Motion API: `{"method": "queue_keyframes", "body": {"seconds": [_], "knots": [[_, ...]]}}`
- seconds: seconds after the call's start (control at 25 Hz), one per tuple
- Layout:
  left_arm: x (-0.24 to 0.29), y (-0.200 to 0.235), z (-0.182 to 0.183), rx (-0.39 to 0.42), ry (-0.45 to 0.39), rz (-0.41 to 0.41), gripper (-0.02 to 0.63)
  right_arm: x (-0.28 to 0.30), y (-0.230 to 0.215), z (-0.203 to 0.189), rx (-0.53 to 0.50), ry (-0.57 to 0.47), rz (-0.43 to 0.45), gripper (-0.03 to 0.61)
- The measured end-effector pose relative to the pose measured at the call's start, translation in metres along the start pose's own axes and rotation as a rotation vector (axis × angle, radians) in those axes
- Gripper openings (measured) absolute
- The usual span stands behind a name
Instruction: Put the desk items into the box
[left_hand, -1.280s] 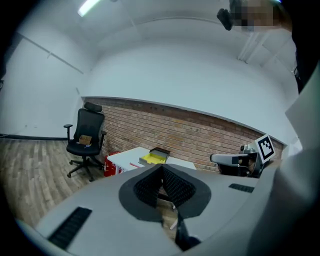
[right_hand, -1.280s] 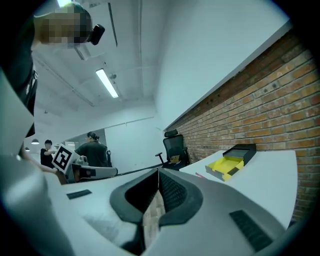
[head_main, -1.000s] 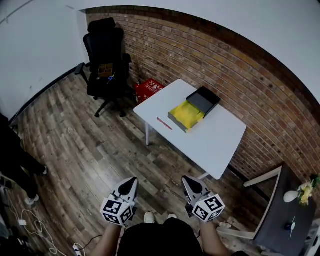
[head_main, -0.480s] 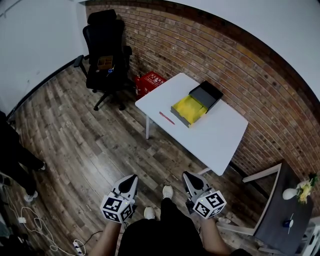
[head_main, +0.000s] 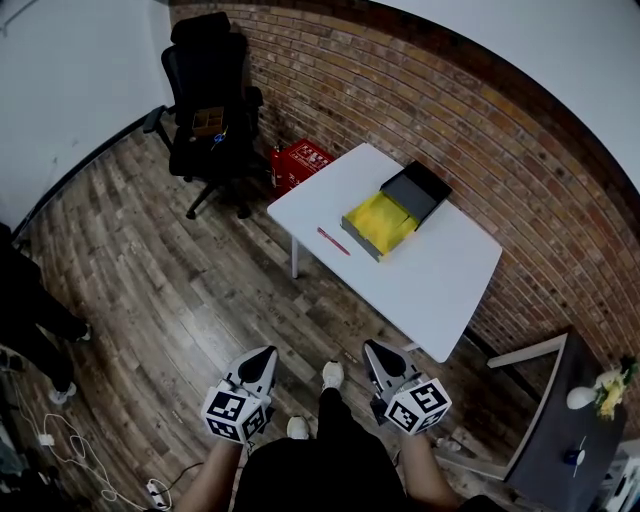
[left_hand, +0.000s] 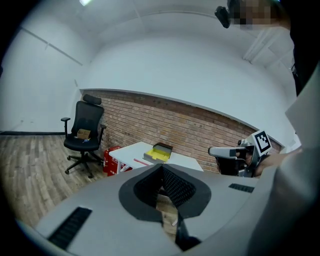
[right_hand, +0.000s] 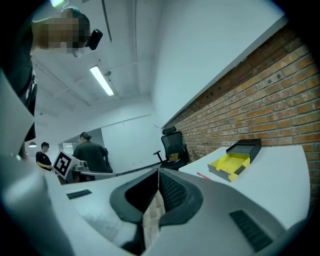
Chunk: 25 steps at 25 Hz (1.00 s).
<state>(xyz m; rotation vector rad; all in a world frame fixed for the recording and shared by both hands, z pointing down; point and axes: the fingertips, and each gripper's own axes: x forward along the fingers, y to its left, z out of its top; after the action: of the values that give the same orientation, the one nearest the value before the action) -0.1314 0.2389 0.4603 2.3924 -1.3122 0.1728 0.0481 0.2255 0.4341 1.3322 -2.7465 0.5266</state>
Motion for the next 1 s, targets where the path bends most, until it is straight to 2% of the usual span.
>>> {"method": "queue_keyframes", "body": {"seconds": [0.64,1.0], "knots": [[0.132,0.027,0.05,0.012,0.031,0.039,0.014,0.091,-0.109,0.028,0.006,0.065,0.069,0.021],[0.205,0.035,0.071,0.007,0.043,0.081,0.014,0.135,-0.172,0.026,0.01,0.143,0.142,0.021]]}}
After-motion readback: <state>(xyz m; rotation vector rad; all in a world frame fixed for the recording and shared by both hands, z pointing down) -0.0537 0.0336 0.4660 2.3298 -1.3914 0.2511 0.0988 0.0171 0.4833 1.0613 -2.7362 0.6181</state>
